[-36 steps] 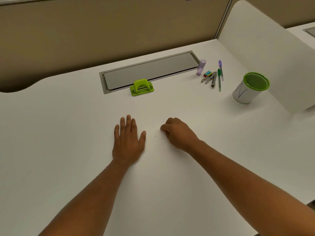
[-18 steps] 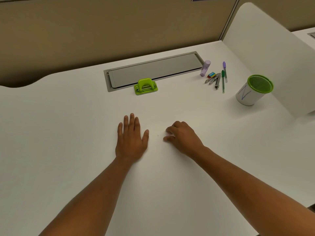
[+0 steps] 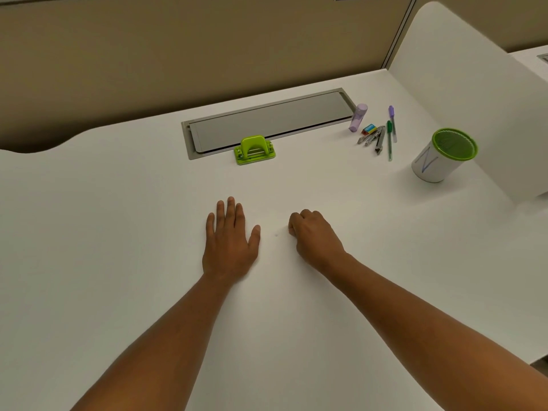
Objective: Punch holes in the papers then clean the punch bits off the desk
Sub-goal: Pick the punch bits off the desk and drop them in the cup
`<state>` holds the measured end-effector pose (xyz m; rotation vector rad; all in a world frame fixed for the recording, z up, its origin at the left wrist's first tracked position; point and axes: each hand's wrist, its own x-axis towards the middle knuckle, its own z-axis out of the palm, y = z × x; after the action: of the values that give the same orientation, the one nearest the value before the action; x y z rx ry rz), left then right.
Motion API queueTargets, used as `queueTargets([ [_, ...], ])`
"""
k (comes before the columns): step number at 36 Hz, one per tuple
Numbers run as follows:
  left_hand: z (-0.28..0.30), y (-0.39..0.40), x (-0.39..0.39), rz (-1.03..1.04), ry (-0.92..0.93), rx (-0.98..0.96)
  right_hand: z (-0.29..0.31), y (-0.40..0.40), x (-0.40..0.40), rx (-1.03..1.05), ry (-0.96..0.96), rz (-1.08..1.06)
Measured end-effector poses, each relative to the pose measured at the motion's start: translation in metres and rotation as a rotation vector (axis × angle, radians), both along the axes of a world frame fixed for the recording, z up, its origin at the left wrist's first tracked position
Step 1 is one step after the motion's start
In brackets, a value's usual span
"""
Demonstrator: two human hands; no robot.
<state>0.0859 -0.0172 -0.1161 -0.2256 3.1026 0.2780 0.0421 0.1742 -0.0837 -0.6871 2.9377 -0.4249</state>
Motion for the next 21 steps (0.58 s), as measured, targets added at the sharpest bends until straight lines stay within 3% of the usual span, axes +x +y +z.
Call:
queueTargets([
  [3, -0.001, -0.001, 0.0, -0.001, 0.006, -0.001, 0.005, 0.004, -0.01, -0.137, -0.205, -0.14],
  [7, 0.0, -0.001, 0.0, -0.005, 0.002, 0.002, 0.021, 0.011, -0.022, -0.606, -0.554, -0.443],
  [11, -0.001, -0.002, 0.002, -0.003, 0.015, 0.0, 0.038, 0.025, -0.034, -0.979, -0.875, -0.587],
  [15, -0.002, -0.002, 0.003, -0.01, 0.023, 0.0, 0.051, 0.044, -0.05, -1.144, -0.922, -0.66],
  [21, -0.003, -0.002, 0.003, -0.006, 0.023, -0.005, 0.078, 0.078, -0.082, -1.222, -0.792, -0.706],
])
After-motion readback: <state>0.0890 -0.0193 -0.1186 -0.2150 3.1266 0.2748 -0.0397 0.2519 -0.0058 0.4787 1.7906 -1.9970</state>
